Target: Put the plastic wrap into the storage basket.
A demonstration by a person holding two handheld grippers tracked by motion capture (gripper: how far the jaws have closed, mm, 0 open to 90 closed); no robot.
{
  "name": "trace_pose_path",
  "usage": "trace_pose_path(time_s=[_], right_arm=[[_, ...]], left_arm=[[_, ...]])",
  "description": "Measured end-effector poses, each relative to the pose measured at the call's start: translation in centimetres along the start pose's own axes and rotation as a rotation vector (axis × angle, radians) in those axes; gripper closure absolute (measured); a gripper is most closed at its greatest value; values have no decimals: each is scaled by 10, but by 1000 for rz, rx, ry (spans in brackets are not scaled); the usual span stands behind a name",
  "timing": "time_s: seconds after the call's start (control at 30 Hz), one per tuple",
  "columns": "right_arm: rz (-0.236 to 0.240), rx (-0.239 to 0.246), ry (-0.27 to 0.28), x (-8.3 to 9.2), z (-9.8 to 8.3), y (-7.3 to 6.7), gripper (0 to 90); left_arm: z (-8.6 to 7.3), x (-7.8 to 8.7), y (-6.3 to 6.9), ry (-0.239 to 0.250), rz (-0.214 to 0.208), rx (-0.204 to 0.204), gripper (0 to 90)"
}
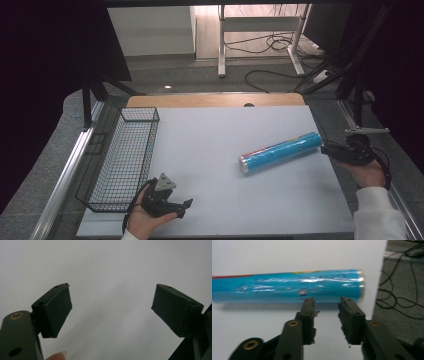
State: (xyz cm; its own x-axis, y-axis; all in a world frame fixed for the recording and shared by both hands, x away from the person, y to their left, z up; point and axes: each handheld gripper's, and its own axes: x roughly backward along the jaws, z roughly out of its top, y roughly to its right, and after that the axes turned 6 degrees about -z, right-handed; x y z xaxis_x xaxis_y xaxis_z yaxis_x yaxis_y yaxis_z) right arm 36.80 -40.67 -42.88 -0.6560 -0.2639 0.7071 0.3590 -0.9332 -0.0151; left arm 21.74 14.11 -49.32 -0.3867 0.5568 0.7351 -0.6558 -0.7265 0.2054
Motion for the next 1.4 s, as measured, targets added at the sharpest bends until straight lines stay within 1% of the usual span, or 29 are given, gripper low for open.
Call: trace_pose_path(time_s=[0.03, 0.1, 0.13, 0.17, 0.23, 0.3, 0.33, 0.4, 0.43, 0.47, 0.5, 0.53, 0.57, 0.6, 0.67, 0.73, 0.77, 0.8, 0.83, 0.87, 0.9, 1.03, 1.13, 1.2, 1.23, 1.27, 1.3, 1.4], right_arm=[[0, 0, 0, 0, 0, 0, 691], [-10, -16, 3, -5, 2, 9, 745], [-30, -29, 9, -11, 5, 17, 798], [-30, -29, 9, -11, 5, 17, 798], [-41, -53, 4, -20, 9, 25, 841], [-68, -88, -4, -29, 13, 34, 887], [-75, -94, -5, -33, 14, 36, 890], [-108, -92, -21, -44, 18, 42, 892], [-124, -74, -33, -49, 20, 43, 893], [-144, -59, -34, -53, 22, 44, 894], [-149, -56, -39, -56, 24, 44, 894], [-141, -60, -36, -60, 26, 45, 894], [-130, -69, -45, -64, 28, 47, 894], [-133, -70, -62, -71, 30, 49, 894], [-128, -69, -69, -73, 31, 50, 894], [-111, -48, -84, -79, 34, 49, 895], [-111, -44, -93, -81, 35, 48, 895], [-95, -22, -108, -85, 35, 46, 896], [-95, -22, -108, -85, 35, 46, 896], [-105, -19, -106, -86, 36, 45, 896], [-106, -34, -106, -86, 36, 45, 897], [-91, -29, -109, -83, 32, 46, 898], [-82, -6, -108, -81, 30, 44, 898], [-66, 23, -101, -81, 28, 40, 898], [-41, 32, -99, -81, 27, 36, 899], [-31, 37, -98, -81, 26, 33, 899], [-31, 37, -98, -81, 26, 33, 899], [-9, 59, -91, -81, 25, 24, 898]], left_arm=[[0, 0, 0, 0, 1, 1, 157], [0, 0, -2, -3, 1, 2, 157], [-1, 0, -2, -2, 2, 6, 157], [-1, 0, -2, -2, 2, 6, 157], [0, 1, -3, -1, 2, 8, 158], [0, 2, -3, 2, 3, 9, 159], [0, 3, -3, 4, 3, 8, 159], [0, 2, -3, 3, 2, 9, 158], [0, 2, -3, 4, 2, 13, 159], [0, 2, -4, -2, 2, 10, 158], [0, 2, -5, -3, 4, 12, 158], [-1, 1, -5, -1, 5, 15, 158], [-1, 1, -5, -1, 6, 16, 158], [-1, 2, -5, -3, 7, 13, 158], [-1, 4, -5, 6, 6, 17, 158], [0, 5, -5, 12, 4, 19, 158], [-1, 5, -6, 11, 3, 19, 158], [-1, 5, -6, 10, 3, 19, 158], [-1, 5, -6, 9, 4, 18, 158], [-1, 4, -6, 8, 4, 19, 158], [-1, 4, -6, 7, 6, 20, 157], [0, 6, -5, 20, 8, 23, 157], [1, 6, -5, 20, 3, 23, 157], [1, 5, -5, 16, 2, 23, 157], [1, 5, -5, 14, 2, 21, 157], [1, 4, -5, 13, 1, 20, 157], [1, 4, -5, 13, 2, 21, 157], [1, 6, -7, 20, 0, 28, 156]])
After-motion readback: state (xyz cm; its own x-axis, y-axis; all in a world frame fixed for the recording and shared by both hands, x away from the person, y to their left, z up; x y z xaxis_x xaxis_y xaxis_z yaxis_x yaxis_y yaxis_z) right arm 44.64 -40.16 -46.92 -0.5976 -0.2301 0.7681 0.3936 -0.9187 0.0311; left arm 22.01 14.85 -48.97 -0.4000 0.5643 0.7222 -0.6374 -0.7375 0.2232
